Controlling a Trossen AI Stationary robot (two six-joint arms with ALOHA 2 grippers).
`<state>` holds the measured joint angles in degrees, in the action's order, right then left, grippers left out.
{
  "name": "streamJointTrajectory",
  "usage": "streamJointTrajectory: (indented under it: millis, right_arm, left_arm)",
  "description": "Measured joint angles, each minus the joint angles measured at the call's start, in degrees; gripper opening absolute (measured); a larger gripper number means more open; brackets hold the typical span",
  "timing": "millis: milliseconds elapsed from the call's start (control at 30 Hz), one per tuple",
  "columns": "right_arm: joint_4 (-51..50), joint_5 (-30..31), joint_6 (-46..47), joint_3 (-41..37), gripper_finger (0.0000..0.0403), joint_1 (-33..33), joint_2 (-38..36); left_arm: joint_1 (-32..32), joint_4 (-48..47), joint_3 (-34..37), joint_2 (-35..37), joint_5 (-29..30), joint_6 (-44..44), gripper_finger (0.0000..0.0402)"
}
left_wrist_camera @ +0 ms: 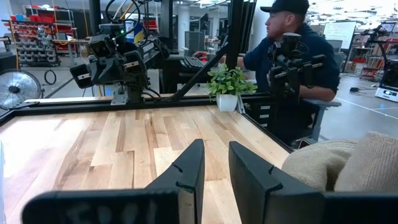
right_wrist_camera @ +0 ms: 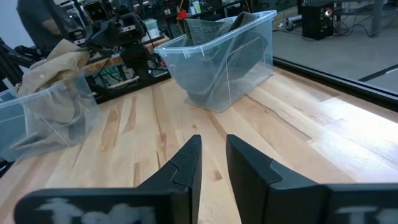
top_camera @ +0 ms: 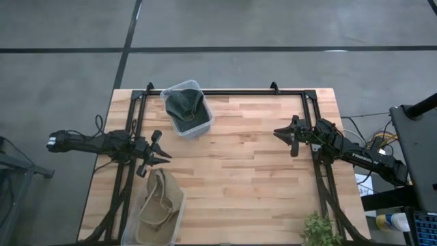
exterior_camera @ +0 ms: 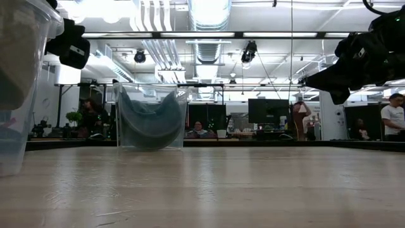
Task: Pick & Place hat
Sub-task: Return to Home Position
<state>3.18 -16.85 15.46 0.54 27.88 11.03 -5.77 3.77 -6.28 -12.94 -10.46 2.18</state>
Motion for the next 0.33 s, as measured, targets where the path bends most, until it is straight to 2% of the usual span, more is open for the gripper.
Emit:
streamJointTrajectory:
  millis: [333]
  right_arm:
    - [0.0,0.0,0.0,0.0,0.0079,0.0,0.0]
  left_arm:
    - [0.0,0.0,0.0,0.0,0.0,0.0,0.0067]
